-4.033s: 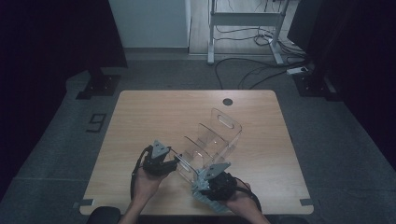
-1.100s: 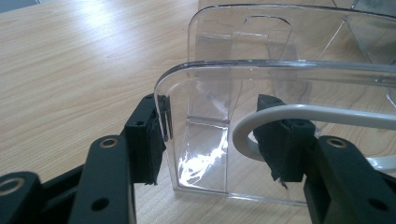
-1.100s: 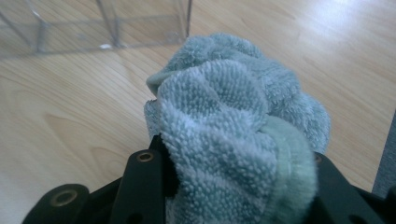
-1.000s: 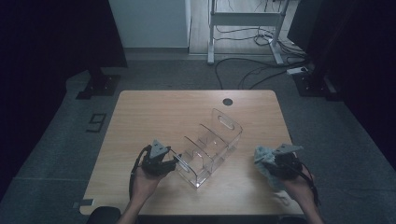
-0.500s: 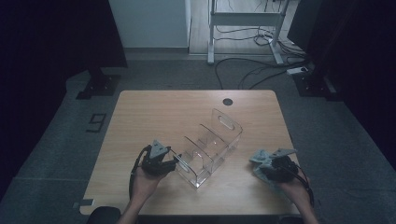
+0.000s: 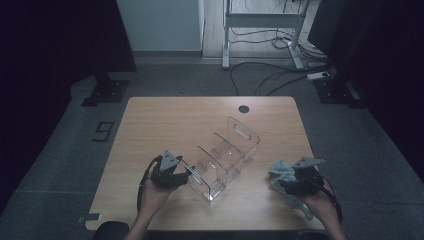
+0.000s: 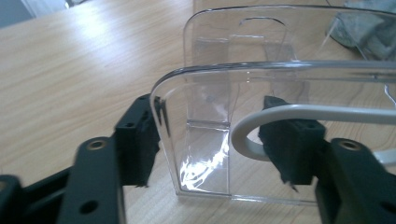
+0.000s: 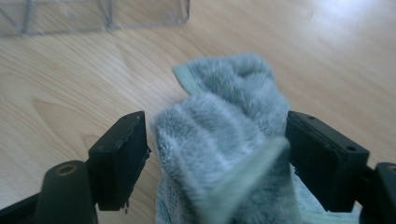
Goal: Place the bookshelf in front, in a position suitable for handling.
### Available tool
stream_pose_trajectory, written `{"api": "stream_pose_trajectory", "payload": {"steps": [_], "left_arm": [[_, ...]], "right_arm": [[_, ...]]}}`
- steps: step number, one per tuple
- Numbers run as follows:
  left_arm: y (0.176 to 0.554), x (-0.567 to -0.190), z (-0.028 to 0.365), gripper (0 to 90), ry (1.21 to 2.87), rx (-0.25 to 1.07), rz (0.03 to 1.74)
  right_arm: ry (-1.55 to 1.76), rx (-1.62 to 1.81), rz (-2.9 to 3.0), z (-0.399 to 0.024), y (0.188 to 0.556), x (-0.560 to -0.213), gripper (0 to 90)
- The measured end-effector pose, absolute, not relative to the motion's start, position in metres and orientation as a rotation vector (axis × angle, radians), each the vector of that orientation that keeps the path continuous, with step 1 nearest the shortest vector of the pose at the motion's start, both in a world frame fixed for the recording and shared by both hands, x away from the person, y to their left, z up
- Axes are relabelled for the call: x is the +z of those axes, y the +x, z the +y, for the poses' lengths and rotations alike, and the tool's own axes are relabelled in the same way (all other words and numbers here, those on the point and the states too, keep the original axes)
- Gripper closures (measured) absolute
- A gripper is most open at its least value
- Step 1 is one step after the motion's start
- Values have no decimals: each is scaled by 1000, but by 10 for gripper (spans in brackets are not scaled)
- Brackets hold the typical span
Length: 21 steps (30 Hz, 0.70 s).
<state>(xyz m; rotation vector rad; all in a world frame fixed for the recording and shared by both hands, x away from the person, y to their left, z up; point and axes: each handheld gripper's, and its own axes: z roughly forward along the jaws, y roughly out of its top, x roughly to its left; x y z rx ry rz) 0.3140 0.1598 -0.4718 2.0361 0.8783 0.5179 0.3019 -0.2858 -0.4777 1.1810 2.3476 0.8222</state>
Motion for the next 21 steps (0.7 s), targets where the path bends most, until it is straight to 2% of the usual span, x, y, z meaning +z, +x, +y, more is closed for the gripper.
{"api": "stream_pose_trajectory", "payload": {"steps": [7, 21], "left_arm": [[310, -469, 163, 258, 2033, 503, 867], [294, -453, 171, 250, 2058, 486, 886]], "right_arm": [[1141, 885, 2328, -281, 300, -458, 209], [1084, 941, 2329, -259, 319, -441, 251]]}}
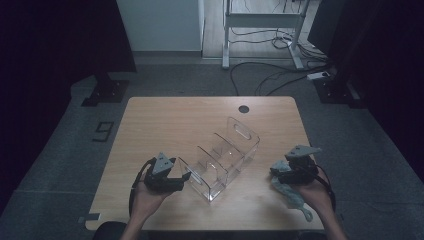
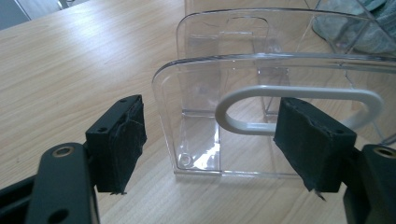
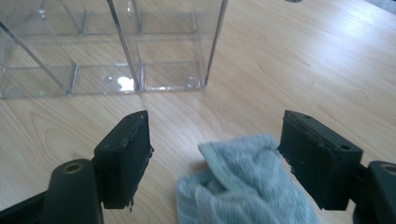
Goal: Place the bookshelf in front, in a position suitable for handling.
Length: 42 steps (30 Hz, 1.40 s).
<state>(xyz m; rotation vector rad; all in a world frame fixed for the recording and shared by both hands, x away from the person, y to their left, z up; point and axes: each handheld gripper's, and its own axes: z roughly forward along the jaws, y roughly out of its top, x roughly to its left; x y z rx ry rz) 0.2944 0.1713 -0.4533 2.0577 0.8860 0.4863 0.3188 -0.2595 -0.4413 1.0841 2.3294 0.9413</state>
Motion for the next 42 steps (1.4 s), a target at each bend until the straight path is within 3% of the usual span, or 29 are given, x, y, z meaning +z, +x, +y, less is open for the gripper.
{"api": "stream_pose_trajectory", "payload": {"steps": [9, 36, 42], "left_arm": [[281, -440, 170, 252, 2037, 429, 865], [266, -429, 136, 257, 2072, 382, 847], [269, -426, 136, 248, 2048, 394, 850]], "right_arm": [[1083, 1007, 2325, -244, 340, -435, 321], [1100, 1062, 2288, -209, 397, -428, 687], [1095, 1054, 2285, -207, 394, -429, 694]]}}
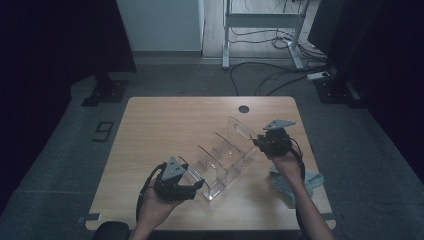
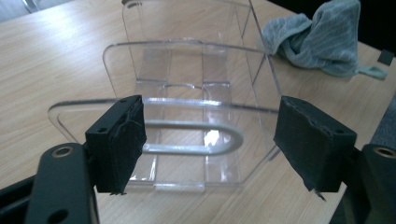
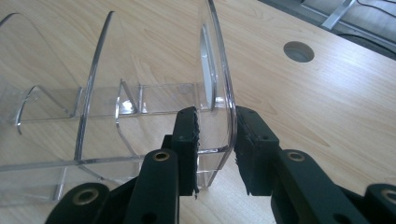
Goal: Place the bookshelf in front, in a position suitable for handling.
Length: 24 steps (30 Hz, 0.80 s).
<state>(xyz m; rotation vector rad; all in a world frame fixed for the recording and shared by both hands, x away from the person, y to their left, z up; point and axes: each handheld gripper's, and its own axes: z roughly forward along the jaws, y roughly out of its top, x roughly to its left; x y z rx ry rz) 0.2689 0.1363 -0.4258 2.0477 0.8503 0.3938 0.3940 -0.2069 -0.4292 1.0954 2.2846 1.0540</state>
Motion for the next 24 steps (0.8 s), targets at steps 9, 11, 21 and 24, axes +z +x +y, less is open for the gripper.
{"api": "stream_pose_trajectory", "payload": {"steps": [9, 11, 21, 24], "left_arm": [[267, -429, 137, 217, 2036, 357, 903], [265, -429, 135, 213, 2031, 354, 912], [267, -435, 131, 224, 2067, 440, 965], [271, -436, 138, 265, 2049, 457, 990]], "right_arm": [[1088, 1050, 2297, -206, 386, -429, 649], [1087, 1048, 2299, -206, 385, -428, 646], [1071, 1059, 2312, -204, 377, -428, 637], [1047, 1062, 2329, -201, 373, -428, 628]]}}
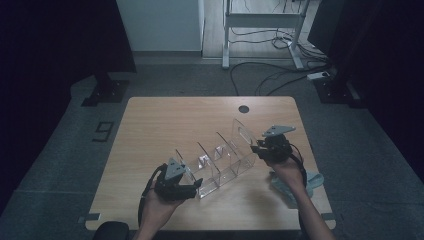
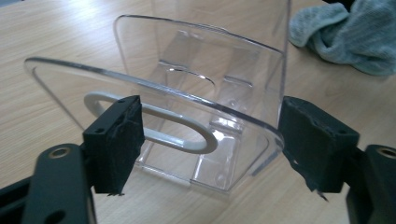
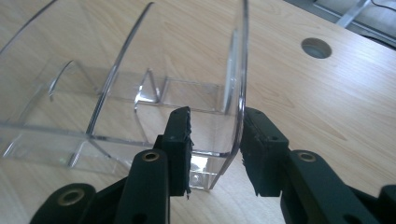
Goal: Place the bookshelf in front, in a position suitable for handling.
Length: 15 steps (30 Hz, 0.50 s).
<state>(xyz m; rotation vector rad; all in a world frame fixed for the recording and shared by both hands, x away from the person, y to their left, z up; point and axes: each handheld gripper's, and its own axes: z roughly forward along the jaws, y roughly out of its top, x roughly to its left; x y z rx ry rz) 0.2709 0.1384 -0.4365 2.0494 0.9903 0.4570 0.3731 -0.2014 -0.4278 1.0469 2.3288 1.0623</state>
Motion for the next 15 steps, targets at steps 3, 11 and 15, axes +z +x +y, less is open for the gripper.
{"api": "stream_pose_trajectory", "payload": {"steps": [3, 11, 15], "left_arm": [[275, -437, 145, 315, 2047, 495, 1017], [284, -437, 159, 446, 2050, 561, 1068], [289, -437, 165, 508, 2048, 575, 1087]], "right_arm": [[1027, 1075, 2348, -197, 369, -428, 599], [971, 1085, 2422, -186, 359, -428, 509], [962, 1079, 2437, -183, 354, -425, 394]]}}
